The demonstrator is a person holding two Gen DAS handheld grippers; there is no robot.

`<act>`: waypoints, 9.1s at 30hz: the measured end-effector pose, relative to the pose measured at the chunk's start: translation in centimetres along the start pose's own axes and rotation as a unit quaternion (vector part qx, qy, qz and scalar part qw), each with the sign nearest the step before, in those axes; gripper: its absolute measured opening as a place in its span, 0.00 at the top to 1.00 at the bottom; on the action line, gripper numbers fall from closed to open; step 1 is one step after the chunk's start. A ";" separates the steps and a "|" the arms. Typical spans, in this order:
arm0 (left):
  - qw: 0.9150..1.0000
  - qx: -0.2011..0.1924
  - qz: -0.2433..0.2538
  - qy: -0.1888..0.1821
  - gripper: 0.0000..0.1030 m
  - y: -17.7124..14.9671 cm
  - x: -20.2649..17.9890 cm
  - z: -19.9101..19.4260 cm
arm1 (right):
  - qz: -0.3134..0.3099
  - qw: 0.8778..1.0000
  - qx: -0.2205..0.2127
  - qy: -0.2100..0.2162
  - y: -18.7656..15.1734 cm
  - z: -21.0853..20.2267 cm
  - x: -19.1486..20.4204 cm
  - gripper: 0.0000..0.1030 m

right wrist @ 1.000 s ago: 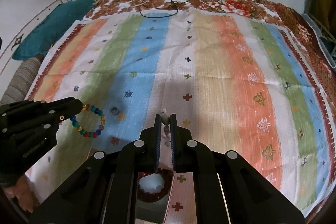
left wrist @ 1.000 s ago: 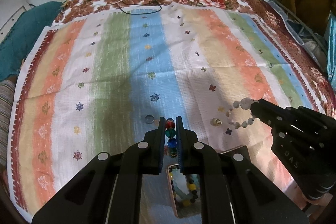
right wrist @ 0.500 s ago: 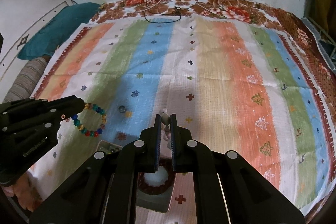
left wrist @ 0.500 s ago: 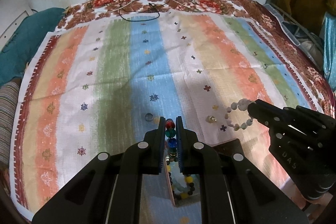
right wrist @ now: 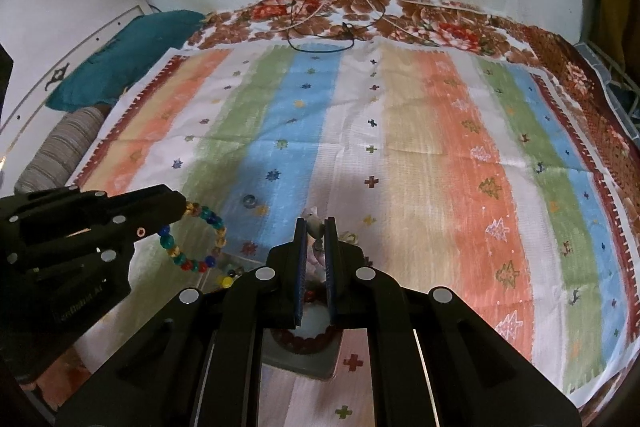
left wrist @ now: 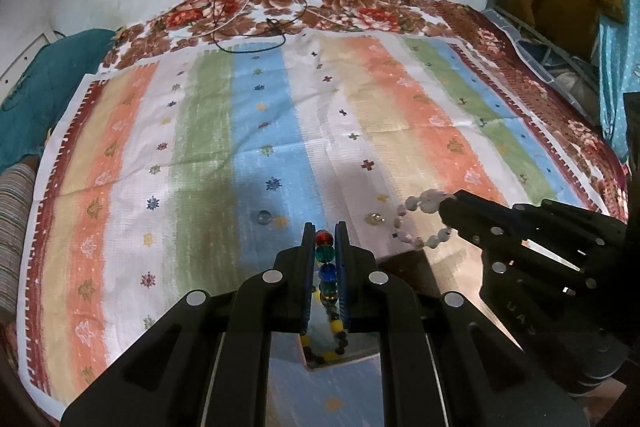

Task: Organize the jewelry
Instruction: 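Lift and carry both held bracelets back over the silver tin, then open the right tool over the tin while the left tool releases its bracelet, then move both open tools toward the silver ring and gold charm on the cloth, then grasp the gold charm with the right tool while the left tool grasps the silver ring, then lift and carry the ring and charm back over the silver tin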

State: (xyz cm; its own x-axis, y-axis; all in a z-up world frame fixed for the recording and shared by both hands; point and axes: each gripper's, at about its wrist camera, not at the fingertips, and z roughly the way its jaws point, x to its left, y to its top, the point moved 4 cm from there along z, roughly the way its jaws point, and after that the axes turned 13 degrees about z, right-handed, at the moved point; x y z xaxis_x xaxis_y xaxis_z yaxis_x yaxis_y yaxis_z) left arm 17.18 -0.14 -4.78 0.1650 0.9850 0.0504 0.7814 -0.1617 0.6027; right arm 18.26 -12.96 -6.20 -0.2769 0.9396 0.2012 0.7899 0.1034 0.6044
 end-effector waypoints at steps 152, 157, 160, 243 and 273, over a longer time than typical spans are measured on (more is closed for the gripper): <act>0.983 0.174 -0.063 0.003 0.81 -1.0 7.9 19.4 | 0.013 0.977 0.204 -0.053 -0.1 17.6 -4.1 0.86; 0.984 0.165 -0.066 0.002 0.81 -0.7 8.0 18.6 | 0.011 0.979 0.197 -0.052 0.2 16.9 -4.2 0.88; 0.985 0.160 -0.064 0.001 0.81 -0.4 7.8 18.0 | 0.012 0.980 0.192 -0.051 0.4 16.4 -4.2 0.90; 0.988 0.148 -0.032 -0.011 0.81 -0.2 5.4 15.9 | -0.009 0.980 0.189 -0.066 -0.2 18.2 -3.1 0.83; 0.997 0.045 -0.033 -0.050 0.81 1.9 2.0 5.8 | -0.005 0.997 0.079 -0.019 1.5 6.4 -1.6 0.83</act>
State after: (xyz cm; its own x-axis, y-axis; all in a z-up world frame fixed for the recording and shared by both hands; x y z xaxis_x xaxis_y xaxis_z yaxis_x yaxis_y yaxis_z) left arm 22.48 1.21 -8.12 0.1664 0.9836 -0.0699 0.8423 -0.1049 0.5288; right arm 23.40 -12.17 -10.55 -0.2676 0.9494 0.1645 0.8640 0.1609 0.4771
